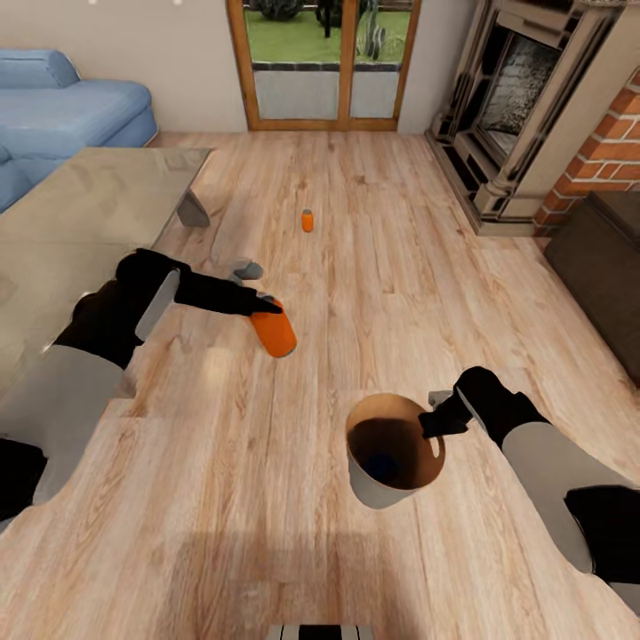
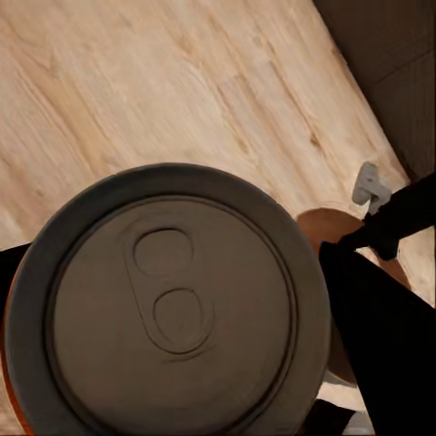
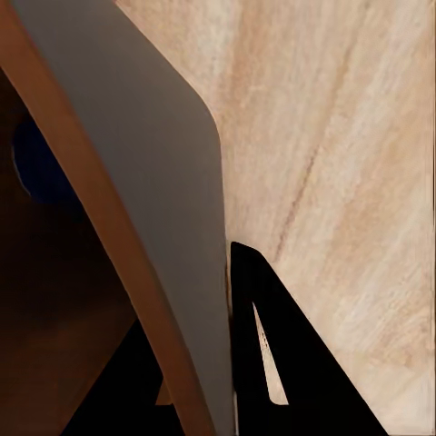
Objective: Put the three can of soda from the living room inside the tash can in the kitchen.
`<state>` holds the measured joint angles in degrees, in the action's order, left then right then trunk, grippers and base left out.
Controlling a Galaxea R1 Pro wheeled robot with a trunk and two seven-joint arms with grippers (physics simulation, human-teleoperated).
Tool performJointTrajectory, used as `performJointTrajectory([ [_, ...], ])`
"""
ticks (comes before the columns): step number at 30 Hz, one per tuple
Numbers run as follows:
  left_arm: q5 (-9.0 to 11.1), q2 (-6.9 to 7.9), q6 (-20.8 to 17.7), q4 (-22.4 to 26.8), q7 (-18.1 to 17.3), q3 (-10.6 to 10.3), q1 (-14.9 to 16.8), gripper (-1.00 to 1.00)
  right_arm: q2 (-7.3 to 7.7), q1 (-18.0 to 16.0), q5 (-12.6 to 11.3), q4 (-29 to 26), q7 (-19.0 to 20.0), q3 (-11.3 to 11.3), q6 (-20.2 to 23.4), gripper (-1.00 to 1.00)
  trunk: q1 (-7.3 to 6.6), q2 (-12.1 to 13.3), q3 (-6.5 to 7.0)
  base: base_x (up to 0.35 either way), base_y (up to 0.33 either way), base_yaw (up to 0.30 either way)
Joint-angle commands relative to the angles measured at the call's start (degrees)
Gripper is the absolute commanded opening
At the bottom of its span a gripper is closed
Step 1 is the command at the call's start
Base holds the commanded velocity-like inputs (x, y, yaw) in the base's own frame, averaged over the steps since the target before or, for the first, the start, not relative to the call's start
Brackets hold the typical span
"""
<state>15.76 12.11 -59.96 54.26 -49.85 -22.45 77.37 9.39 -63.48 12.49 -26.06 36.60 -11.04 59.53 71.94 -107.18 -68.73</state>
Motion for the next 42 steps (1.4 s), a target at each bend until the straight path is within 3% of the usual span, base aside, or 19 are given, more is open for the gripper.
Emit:
performJointTrajectory([
  [1,-0.32,-0.96,-0.04,-0.04,0.91,-0.82,0.04,-1.00,-0.57,-0.23,-1.28,0.39,-0.35,0.02,0.47,-1.00,-0.23,0.41,0.19,0.000,0.000,0.000],
  [3,-1.28,-3.92,-0.04,-0.15,3.52,-2.88,0.00,-1.00,-2.43,-0.73,-1.29,1.12,-2.56,-0.17,0.47,-1.00,-0.67,1.21,0.55,0.000,0.000,0.000],
  [4,-1.43,-4.66,-0.04,-0.16,3.93,-3.22,-0.04,-1.00,-2.78,-0.81,-1.30,1.22,-2.90,-0.19,0.47,-1.00,-0.89,1.62,0.73,0.000,0.000,0.000],
  [7,-1.93,-8.88,-0.04,-0.19,5.58,-5.88,-0.22,-1.00,-4.62,-1.03,-1.26,1.55,-3.96,-0.27,0.47,-1.00,-1.55,2.82,1.27,0.000,0.000,0.000],
  [12,-2.03,-13.37,-0.04,-0.23,9.34,-8.83,-0.32,-1.00,-6.54,-1.10,-1.24,1.65,-4.32,-0.32,0.47,-1.00,-1.77,3.22,1.45,0.000,0.000,0.000],
  [13,-2.04,-14.40,-0.04,-0.22,10.34,-9.47,-0.38,-1.00,-7.47,-1.11,-1.21,1.66,-4.38,-0.35,0.47,-1.00,-1.77,3.22,1.45,0.000,0.000,0.000],
  [17,-2.04,-15.28,-0.04,-0.26,11.45,-11.46,-1.13,-1.00,-9.16,-1.11,1.38,1.64,-4.42,-0.34,0.47,-1.00,-1.77,3.22,1.45,0.000,0.000,0.000],
  [21,-1.98,-16.06,-0.04,-0.22,11.97,-13.89,-3.99,-1.00,-10.55,-1.28,4.09,1.58,-4.43,-0.31,0.47,-1.00,-1.77,3.22,1.45,0.000,0.000,0.000],
  [24,-1.88,-16.40,0.18,-0.21,12.10,-16.55,-6.13,-1.00,-10.86,-1.60,4.63,1.56,-4.44,-0.30,0.47,-1.00,-1.77,3.22,1.45,0.000,0.000,0.000],
  [33,-1.74,-16.63,1.87,0.25,12.14,-19.91,-10.51,-1.00,-10.83,-1.89,4.82,1.62,-4.44,-0.13,0.47,-1.00,-1.77,3.22,1.45,0.000,0.000,0.000],
  [42,-1.84,-16.72,3.93,-0.07,12.14,-20.60,-12.28,-1.00,-10.93,-2.15,4.80,1.24,-4.40,-0.10,0.47,-1.00,-1.77,3.22,1.45,0.000,0.000,0.000],
])
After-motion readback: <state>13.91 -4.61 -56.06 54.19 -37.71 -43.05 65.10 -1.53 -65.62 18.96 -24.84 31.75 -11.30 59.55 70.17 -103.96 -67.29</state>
